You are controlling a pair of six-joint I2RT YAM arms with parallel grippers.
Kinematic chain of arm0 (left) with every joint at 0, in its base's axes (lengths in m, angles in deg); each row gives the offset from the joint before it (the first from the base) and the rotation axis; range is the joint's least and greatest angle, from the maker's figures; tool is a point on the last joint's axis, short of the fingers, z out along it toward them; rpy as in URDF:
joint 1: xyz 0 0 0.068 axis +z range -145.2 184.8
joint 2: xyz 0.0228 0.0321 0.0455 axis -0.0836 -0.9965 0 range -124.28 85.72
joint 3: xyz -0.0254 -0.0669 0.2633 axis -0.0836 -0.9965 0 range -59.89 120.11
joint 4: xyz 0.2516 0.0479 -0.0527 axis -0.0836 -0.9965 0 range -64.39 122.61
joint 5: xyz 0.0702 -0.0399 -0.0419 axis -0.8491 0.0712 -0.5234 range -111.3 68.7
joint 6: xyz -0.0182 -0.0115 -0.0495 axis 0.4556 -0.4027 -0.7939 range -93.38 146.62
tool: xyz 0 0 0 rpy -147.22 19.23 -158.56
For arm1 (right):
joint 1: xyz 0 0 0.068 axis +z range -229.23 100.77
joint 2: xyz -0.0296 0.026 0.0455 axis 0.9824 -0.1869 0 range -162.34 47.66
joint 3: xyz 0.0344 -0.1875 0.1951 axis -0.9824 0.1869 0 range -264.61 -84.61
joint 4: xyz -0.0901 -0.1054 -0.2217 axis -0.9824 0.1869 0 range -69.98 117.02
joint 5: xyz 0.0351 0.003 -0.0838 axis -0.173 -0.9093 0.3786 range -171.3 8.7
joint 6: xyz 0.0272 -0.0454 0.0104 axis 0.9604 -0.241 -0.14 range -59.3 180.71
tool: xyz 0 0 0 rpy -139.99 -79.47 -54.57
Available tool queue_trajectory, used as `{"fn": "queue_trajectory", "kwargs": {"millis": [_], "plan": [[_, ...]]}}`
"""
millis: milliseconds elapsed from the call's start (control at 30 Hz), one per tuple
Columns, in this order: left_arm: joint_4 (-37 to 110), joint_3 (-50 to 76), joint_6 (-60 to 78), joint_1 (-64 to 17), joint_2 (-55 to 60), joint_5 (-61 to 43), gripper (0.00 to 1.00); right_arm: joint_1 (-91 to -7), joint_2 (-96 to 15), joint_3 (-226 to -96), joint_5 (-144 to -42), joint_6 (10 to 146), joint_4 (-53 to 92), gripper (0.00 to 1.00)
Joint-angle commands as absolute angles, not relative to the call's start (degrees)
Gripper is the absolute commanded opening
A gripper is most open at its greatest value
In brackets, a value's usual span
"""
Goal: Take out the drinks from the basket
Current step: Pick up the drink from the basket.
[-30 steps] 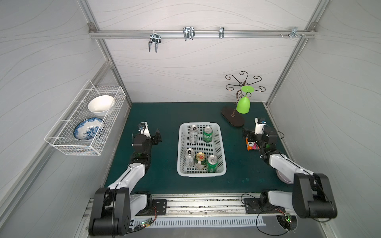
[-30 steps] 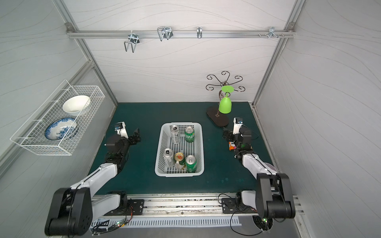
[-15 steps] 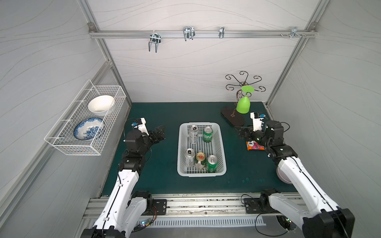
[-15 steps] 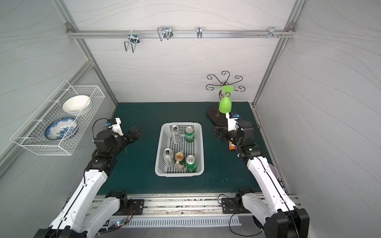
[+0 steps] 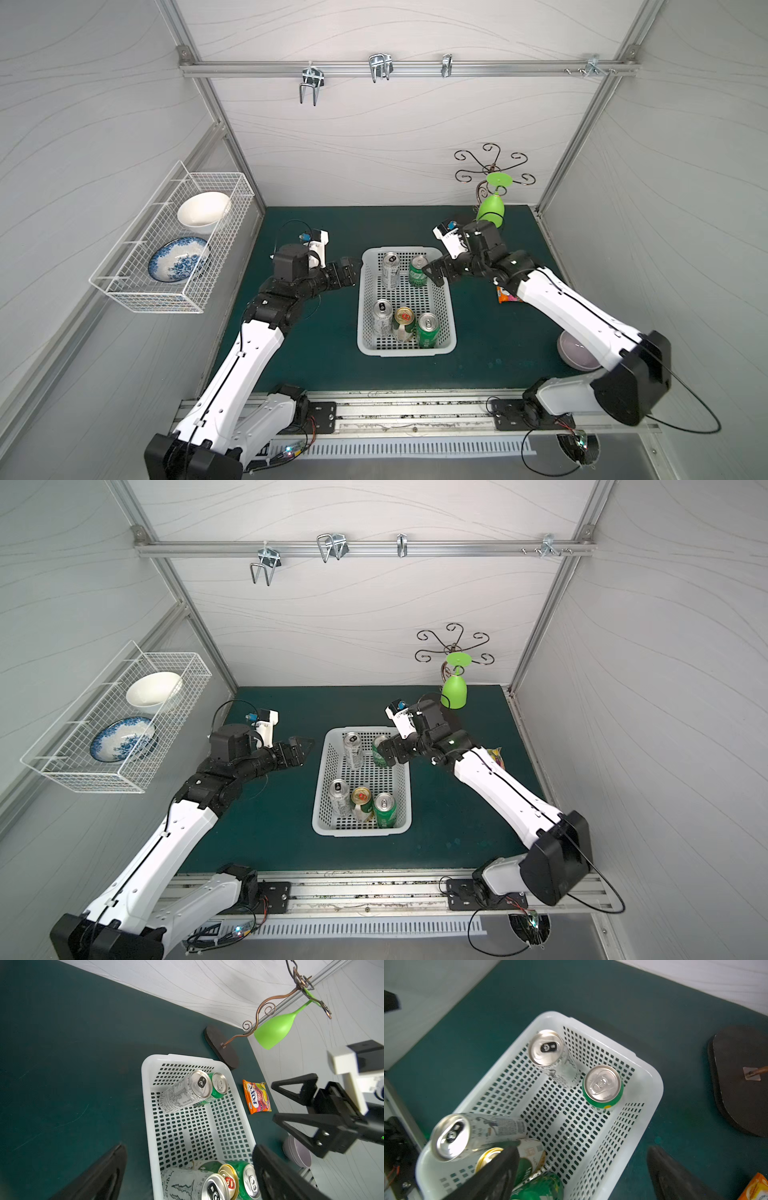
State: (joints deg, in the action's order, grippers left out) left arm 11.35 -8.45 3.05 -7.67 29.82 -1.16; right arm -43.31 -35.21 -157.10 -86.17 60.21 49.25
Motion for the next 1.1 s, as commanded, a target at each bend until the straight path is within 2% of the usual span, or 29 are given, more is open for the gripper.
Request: {"fn": "queue_trajectory", "kwargs": {"millis": [0,400,600,900,1067], "plan": [[12.80,-8.09,3.28,-7.95,28.55,-0.82,0.98,-42.50,-39.34,-160.87,-83.51,57.00,51.66,0.99],[16.85,-9.30,-3.06,-7.95,15.82,2.54,0.97,-40.53,-53.71,-168.38,-80.78,54.66,51.93,0.99],[17.40,-9.09,-3.48,-7.95,10.12,5.75,0.84,-40.55,-58.31,-170.09,-79.54,54.61,50.62,0.95],[19.47,-9.97,-4.27,-7.95,5.68,8.05,0.66,-40.50,-61.23,-170.04,-79.45,55.37,48.87,0.83],[20.19,-9.82,-4.12,-7.95,4.31,8.82,0.60,-40.40,-61.97,-170.59,-80.07,55.45,48.97,0.76]]}}
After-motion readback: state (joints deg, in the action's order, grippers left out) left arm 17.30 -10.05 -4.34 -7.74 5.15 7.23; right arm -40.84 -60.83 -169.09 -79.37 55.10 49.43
